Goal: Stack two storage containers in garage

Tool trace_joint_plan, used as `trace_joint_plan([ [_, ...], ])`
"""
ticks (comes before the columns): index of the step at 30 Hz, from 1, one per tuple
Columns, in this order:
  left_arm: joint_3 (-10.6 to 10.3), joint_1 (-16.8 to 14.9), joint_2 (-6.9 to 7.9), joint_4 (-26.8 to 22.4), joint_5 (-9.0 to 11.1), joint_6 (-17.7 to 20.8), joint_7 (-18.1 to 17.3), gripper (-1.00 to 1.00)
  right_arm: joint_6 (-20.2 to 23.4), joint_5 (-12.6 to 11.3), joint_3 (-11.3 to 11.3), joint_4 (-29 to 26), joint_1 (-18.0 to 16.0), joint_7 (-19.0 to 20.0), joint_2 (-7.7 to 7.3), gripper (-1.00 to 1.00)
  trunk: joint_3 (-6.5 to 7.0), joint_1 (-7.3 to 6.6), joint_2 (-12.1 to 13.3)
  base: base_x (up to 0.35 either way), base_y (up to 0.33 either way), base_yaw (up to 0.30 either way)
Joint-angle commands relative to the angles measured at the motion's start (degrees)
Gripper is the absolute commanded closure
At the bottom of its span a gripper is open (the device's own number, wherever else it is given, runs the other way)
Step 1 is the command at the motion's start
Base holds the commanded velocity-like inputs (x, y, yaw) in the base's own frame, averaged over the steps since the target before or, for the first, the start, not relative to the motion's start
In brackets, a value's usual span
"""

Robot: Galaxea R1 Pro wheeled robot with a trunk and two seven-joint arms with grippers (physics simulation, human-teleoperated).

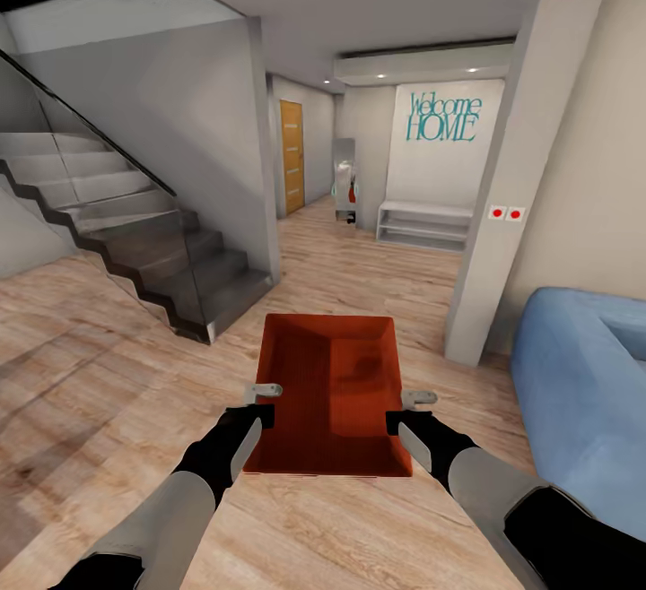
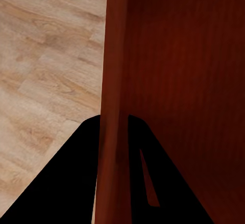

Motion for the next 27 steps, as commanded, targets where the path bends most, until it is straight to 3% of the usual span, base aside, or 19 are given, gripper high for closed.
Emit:
trace_joint_plan([
  [1, -0.83, -0.01, 0.09, 1.08, 1.82, 2.52, 0.52, 1.0, 0.34, 0.78, -0.24, -0.3, -0.13, -0.18, -0.36, 1.0, -0.12, 0.07, -0.14, 0.322, 0.0, 0.0],
  [27, -0.75, -0.01, 0.06, 1.16, 1.82, 2.52, 0.52, 1.0, 0.32, 0.78, -0.24, -0.3, -0.13, -0.19, -0.51, 1.0, -0.12, 0.07, -0.14, 0.322, 0.0, 0.0],
])
